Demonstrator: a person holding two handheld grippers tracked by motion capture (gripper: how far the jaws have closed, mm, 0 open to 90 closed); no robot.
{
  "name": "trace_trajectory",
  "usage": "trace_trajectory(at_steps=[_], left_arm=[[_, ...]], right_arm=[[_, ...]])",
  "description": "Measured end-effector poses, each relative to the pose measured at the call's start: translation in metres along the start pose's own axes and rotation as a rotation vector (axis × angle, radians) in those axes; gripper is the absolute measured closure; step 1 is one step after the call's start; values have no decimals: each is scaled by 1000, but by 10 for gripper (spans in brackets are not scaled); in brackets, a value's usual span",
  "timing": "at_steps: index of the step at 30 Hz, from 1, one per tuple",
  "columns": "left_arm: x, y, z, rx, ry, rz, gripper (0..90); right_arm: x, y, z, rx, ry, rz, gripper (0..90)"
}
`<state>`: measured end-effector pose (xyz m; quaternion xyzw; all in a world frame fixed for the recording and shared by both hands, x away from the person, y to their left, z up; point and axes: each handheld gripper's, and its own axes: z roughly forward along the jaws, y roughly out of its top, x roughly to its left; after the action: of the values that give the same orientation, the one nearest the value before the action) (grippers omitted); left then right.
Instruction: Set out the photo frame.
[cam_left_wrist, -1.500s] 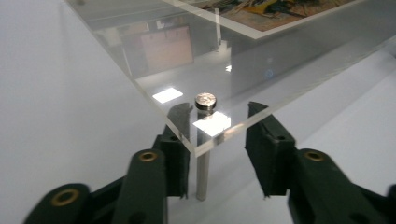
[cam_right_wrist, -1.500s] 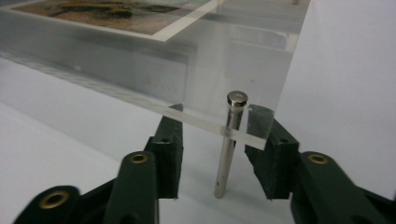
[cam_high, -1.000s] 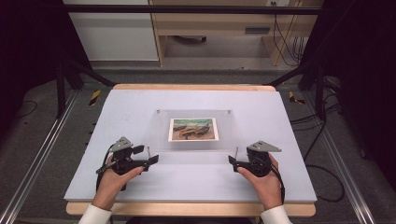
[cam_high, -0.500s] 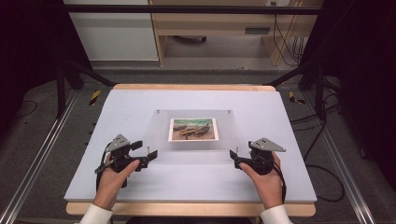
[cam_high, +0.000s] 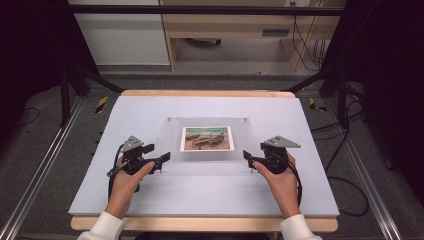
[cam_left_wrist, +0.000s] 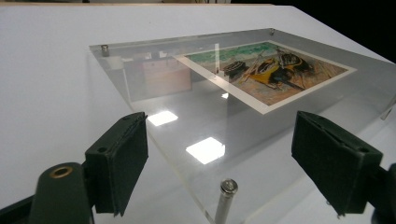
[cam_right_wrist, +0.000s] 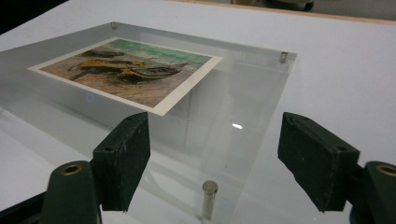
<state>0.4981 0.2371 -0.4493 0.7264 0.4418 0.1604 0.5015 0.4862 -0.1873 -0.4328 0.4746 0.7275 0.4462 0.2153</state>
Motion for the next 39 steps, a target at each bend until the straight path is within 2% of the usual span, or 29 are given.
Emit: trace_trajectory(at_steps=[5,7,9,10,12,13,17,25,34,36,37,39], left_arm=[[0,-1,7,19,-4,-8,179],[-1,-2,9,26,0,-7,178],[-1,-3,10,28,5,-10,174],[-1,-4,11,28,11,-24,170],[-1,-4,12,26,9,-37,166],[1,-6,13,24,5,-61,165],[3,-7,14,24,-6,-88,166],[9,-8,16,32,-33,-142,170],[13,-9,17,35,-53,-175,167],[13,-10,17,37,-56,-177,168],[14,-10,16,36,-59,-177,169],[14,-10,16,41,-62,-179,169]], right_arm=[[-6,-1,13,46,12,26,257],[-8,-3,15,59,22,59,257],[-9,-4,16,59,28,74,258],[-11,-5,16,58,44,100,258],[-11,-5,17,58,46,110,258],[-11,-6,17,58,50,117,257],[-12,-8,19,55,81,151,255],[-16,-9,23,58,112,187,245],[-21,-11,25,64,146,251,239],[-22,-12,26,68,160,272,235],[-24,-13,26,75,177,301,227],[-25,-14,26,78,189,314,227]])
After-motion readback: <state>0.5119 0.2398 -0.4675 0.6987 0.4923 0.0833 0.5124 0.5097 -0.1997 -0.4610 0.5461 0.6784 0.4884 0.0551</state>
